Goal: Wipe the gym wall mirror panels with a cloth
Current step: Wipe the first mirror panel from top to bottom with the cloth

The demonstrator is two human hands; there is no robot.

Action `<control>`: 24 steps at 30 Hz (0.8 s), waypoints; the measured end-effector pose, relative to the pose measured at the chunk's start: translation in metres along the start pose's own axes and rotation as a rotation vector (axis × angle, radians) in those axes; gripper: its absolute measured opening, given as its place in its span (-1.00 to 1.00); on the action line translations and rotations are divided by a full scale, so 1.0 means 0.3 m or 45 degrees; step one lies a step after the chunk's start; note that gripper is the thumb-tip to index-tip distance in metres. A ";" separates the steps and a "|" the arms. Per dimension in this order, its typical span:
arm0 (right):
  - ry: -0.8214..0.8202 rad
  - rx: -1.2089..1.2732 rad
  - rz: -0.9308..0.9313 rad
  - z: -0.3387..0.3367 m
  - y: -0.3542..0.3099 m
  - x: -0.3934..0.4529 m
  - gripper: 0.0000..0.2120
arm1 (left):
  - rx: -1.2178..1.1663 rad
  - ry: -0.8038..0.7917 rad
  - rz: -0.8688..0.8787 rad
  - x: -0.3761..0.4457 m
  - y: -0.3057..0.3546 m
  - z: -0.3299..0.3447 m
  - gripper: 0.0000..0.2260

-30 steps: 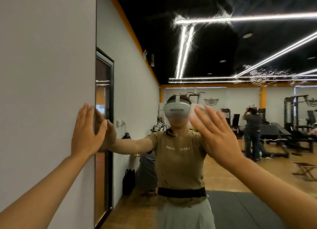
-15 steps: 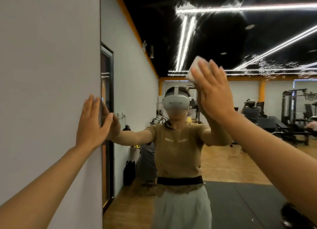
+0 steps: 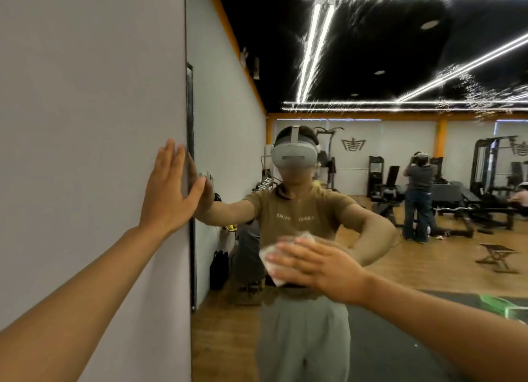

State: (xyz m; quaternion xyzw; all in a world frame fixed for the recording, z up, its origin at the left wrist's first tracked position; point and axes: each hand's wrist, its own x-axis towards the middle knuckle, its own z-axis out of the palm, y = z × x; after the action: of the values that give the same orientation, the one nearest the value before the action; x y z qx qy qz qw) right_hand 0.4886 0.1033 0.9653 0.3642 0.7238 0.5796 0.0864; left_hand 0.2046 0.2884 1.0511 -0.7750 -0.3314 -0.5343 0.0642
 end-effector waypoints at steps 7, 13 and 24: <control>0.384 0.047 1.021 -0.183 0.513 0.306 -0.35 | 0.072 -0.015 0.069 -0.007 -0.037 0.004 -0.31; 0.455 0.072 0.876 -0.107 0.317 0.353 -0.22 | 0.151 -0.082 0.211 -0.011 -0.086 -0.044 -0.34; 0.056 0.066 0.114 -0.036 0.057 0.370 -0.24 | 0.237 -0.064 0.568 0.016 -0.207 -0.071 -0.41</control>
State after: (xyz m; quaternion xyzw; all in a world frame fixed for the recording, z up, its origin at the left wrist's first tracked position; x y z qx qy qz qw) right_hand 0.4102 0.1655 1.0171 0.3856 0.7232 0.5719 0.0349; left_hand 0.1527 0.3289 1.0484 -0.8329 -0.2012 -0.4544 0.2436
